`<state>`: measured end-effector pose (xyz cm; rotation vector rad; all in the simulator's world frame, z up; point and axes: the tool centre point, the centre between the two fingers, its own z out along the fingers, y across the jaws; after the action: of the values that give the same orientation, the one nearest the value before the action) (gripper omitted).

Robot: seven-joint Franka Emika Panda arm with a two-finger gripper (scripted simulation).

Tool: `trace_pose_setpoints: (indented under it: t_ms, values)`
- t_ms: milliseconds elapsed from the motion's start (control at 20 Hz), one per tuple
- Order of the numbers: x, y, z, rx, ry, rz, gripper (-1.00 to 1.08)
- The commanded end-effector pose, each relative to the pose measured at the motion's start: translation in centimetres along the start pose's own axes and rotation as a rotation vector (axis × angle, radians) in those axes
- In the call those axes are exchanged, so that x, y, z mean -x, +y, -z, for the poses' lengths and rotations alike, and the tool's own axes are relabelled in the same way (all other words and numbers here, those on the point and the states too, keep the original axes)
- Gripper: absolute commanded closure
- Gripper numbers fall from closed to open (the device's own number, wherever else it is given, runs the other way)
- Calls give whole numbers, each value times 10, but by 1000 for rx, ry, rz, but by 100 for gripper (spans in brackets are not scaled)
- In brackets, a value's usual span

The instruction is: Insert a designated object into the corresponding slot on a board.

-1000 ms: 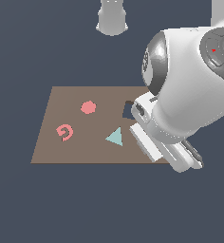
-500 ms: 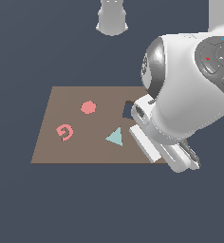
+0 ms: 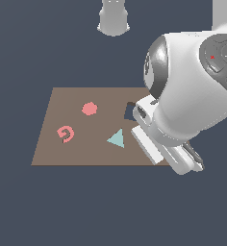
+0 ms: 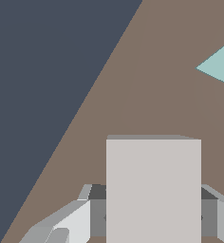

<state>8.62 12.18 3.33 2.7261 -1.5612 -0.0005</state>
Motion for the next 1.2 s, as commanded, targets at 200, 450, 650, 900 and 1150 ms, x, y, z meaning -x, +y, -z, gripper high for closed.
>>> trace_pose_setpoints:
  t_ms: [200, 450, 650, 900, 1150]
  values:
    - [2, 4, 0, 1, 0, 23, 108]
    - [7, 13, 0, 1, 0, 79, 108]
    - [13, 24, 1, 1, 0, 150, 108]
    - [20, 45, 2, 1, 0, 271, 108]
    - [25, 72, 4, 1, 0, 422, 108]
